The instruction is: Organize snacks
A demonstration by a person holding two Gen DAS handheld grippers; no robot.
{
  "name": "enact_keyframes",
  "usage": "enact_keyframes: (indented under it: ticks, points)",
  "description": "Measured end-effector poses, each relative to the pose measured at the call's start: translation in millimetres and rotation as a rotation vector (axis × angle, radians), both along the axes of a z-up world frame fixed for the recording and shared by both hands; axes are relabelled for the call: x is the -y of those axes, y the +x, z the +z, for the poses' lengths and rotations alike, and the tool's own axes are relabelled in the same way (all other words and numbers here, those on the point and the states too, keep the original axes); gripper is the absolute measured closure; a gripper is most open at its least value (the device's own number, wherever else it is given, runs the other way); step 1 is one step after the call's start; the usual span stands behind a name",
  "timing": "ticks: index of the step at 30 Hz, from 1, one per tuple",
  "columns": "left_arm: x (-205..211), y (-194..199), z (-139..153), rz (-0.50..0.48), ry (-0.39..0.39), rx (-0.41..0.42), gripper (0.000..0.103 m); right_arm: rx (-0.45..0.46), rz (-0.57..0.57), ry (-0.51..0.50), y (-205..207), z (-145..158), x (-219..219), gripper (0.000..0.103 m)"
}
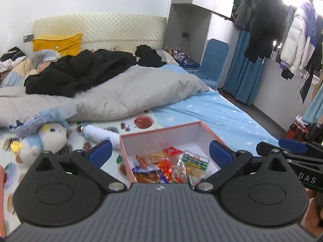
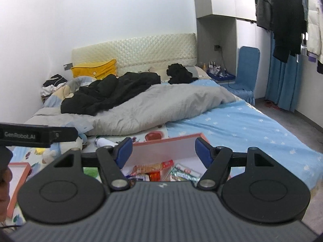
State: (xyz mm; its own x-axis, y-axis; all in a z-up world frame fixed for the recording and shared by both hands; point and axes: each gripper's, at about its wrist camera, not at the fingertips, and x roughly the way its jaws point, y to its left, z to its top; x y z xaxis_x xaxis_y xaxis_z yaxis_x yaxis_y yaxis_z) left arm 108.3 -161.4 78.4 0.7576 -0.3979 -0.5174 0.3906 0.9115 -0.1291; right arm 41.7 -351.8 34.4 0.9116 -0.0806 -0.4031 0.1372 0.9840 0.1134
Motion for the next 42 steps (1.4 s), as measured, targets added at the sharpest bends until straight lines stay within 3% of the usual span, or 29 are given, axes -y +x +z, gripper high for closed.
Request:
enact_keyframes:
  ticks: [11,23,42]
  points:
    - [-18,-52,-16,0.043,-0.017,0.0,0.0,-0.026,-0.003,0.025,-36,-24,-18,0.032]
    - [-20,-52,-48,0.05,0.011,-0.065,0.0,-0.095,-0.027,0.029,-51,-59,-19,0.032]
    - [-24,-44,-56,0.078,0.022,-0.093,0.0,-0.093,-0.026,0.041,-51,-59,-16,0.033]
